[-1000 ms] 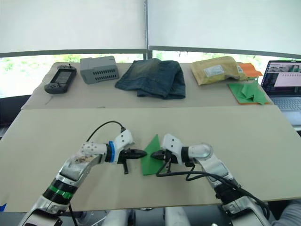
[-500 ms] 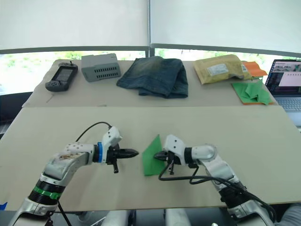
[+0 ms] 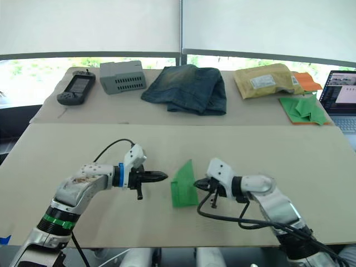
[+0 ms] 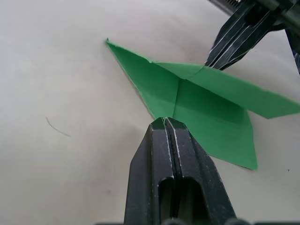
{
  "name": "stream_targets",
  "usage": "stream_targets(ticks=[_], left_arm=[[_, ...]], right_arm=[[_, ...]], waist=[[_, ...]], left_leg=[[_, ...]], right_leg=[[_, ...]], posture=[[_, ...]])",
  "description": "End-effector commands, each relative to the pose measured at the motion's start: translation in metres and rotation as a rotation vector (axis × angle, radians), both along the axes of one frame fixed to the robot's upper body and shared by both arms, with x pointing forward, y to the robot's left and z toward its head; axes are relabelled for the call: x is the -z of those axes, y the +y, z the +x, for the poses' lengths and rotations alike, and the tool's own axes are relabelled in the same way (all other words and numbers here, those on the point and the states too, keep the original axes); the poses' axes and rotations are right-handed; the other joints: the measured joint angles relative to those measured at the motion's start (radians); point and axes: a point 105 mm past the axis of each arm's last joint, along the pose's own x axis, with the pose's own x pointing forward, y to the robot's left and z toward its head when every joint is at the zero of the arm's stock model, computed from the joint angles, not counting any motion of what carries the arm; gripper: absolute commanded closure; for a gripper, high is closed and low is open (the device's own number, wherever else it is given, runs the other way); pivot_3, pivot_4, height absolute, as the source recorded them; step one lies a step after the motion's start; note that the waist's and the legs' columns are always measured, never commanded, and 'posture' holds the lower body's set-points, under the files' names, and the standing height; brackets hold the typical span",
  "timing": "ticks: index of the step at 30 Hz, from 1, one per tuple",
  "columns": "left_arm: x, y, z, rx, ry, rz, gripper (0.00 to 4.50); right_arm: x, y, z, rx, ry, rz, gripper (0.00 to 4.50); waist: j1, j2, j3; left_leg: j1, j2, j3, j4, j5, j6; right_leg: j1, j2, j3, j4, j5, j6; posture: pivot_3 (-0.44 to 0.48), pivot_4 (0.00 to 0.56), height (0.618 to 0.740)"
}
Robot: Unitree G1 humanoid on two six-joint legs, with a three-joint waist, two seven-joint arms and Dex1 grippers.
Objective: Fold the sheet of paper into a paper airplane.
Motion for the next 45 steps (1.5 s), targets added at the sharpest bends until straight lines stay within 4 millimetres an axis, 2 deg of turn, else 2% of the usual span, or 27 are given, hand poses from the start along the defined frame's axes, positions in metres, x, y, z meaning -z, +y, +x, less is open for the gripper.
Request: stream_targets(ticks=[1, 5, 8, 9, 12, 13, 16, 18, 19, 22, 24, 29, 33, 42, 45], left_arm=[[-0.019, 0.004, 0.007, 0.038, -0.082, -0.015, 4.5], [-0.022, 0.001, 0.009, 0.076, -0.049, -0.016, 3.35], [-0.024, -0.006, 0.026, 0.006, -0.03, -0.018, 2.3], [-0.026, -0.012, 0.031, -0.03, 0.032, -0.052, 2.01], [-0.035, -0.026, 0.047, -0.139, 0.099, -0.103, 2.01], [-0.037, -0.028, 0.049, -0.174, 0.194, -0.101, 2.01], [-0.045, -0.032, 0.041, -0.155, 0.439, -0.07, 2.01], [-0.052, -0.032, 0.037, -0.132, 0.539, -0.079, 2.01], [-0.055, -0.031, 0.04, -0.149, 0.614, -0.084, 2.01], [-0.061, -0.031, 0.043, -0.163, 0.731, -0.083, 2.01], [-0.065, -0.036, 0.037, -0.102, 0.79, -0.086, 2.01], [-0.048, -0.041, 0.028, -0.085, 0.84, 0.014, 2.01], [-0.04, -0.045, 0.027, -0.095, 0.853, 0.047, 2.01], [-0.034, -0.057, 0.021, -0.058, 0.868, 0.061, 2.01], [-0.031, -0.059, 0.021, -0.065, 0.877, 0.069, 2.83]], right_arm=[[-0.024, -0.001, -0.009, 0.024, -0.037, 0.035, 4.48], [-0.032, -0.005, -0.012, 0.057, -0.055, 0.025, 4.5], [-0.034, -0.012, -0.012, 0.083, -0.084, -0.017, 4.5], [-0.034, -0.015, -0.01, 0.098, -0.096, -0.03, 4.5], [-0.033, -0.02, -0.006, 0.133, -0.121, -0.053, 4.5], [-0.033, -0.021, -0.005, 0.142, -0.129, -0.056, 4.5], [-0.034, -0.024, -0.002, 0.169, -0.163, -0.066, 4.5], [-0.034, -0.024, -0.001, 0.185, -0.176, -0.066, 4.5], [-0.034, -0.025, 0.0, 0.196, -0.18, -0.063, 4.5], [-0.033, -0.025, 0.002, 0.214, -0.186, -0.061, 4.5], [-0.033, -0.024, 0.002, 0.211, -0.189, -0.064, 4.5], [-0.049, -0.003, -0.022, 0.052, -0.147, 0.051, 4.5], [-0.056, 0.002, -0.042, -0.034, -0.071, 0.083, 4.5], [-0.053, -0.01, -0.041, 0.002, -0.054, 0.061, 4.5], [-0.049, -0.015, -0.037, 0.029, -0.069, 0.05, 4.5]], waist=[[0.001, 0.0, 0.0], [0.0, 0.0, 0.0], [0.005, -0.001, 0.001], [0.006, -0.001, 0.001], [0.006, -0.002, 0.002], [0.004, -0.002, 0.002], [-0.004, -0.005, 0.004], [-0.011, -0.004, 0.004], [-0.013, -0.004, 0.004], [-0.016, -0.004, 0.005], [-0.019, -0.004, 0.005], [-0.019, -0.004, 0.005], [-0.016, -0.004, 0.006], [-0.003, -0.005, 0.006], [0.0, -0.005, 0.006]], left_leg=[[0.0, 0.0, 0.0, 0.0, 0.0, 0.0], [-0.001, 0.0, 0.0, 0.0, 0.0, 0.0], [-0.001, -0.001, 0.0, 0.001, 0.0, 0.0], [-0.002, -0.001, 0.0, 0.003, 0.0, 0.0], [-0.005, -0.001, -0.001, 0.008, 0.0, 0.0], [-0.006, -0.001, -0.001, 0.009, 0.0, 0.0], [-0.006, -0.002, -0.001, 0.01, 0.0, 0.0], [-0.005, -0.001, -0.001, 0.01, 0.0, 0.0], [-0.005, -0.001, -0.001, 0.009, 0.0, 0.0], [-0.004, -0.001, -0.002, 0.009, 0.0, 0.0], [-0.005, -0.001, -0.001, 0.009, 0.0, 0.0], [-0.006, -0.002, -0.001, 0.008, 0.0, 0.0], [-0.006, -0.002, -0.002, 0.009, 0.0, 0.0], [-0.006, -0.002, -0.001, 0.009, 0.0, 0.0], [-0.007, -0.002, -0.001, 0.009, 0.0, 0.0]], right_leg=[[0.0, 0.0, 0.0, 0.0, 0.0, 0.0], [0.0, 0.0, 0.0, -0.001, 0.0, 0.0], [0.0, 0.0, 0.0, -0.001, 0.0, 0.001], [0.0, 0.0, -0.001, -0.001, 0.0, 0.001], [0.0, 0.0, -0.001, -0.001, 0.002, 0.004], [0.0, -0.001, -0.001, -0.001, 0.003, 0.005], [0.0, -0.001, 0.0, -0.001, 0.004, 0.007], [0.0, 0.0, 0.0, 0.0, 0.004, 0.007], [0.0, 0.0, 0.0, 0.0, 0.004, 0.007], [-0.001, 0.001, -0.001, 0.001, 0.003, 0.006], [-0.001, 0.001, -0.001, 0.0, 0.003, 0.006], [-0.001, 0.0, 0.0, 0.0, 0.003, 0.006], [-0.001, 0.0, 0.0, 0.0, 0.004, 0.006], [-0.002, 0.0, 0.0, 0.0, 0.004, 0.006], [-0.002, -0.001, 0.0, 0.0, 0.004, 0.006]], posture=[[0.0, 0.15, 0.728], [0.0, 0.15, 0.728], [0.0, 0.15, 0.728], [0.0, 0.15, 0.728], [0.0, 0.15, 0.728], [0.0, 0.15, 0.728], [0.0, 0.15, 0.728], [0.0, 0.15, 0.728], [0.0, 0.15, 0.728], [0.0, 0.15, 0.728], [0.0, 0.15, 0.728], [0.0, 0.15, 0.728], [0.0, 0.15, 0.728], [0.0, 0.15, 0.728], [0.0, 0.15, 0.728]])
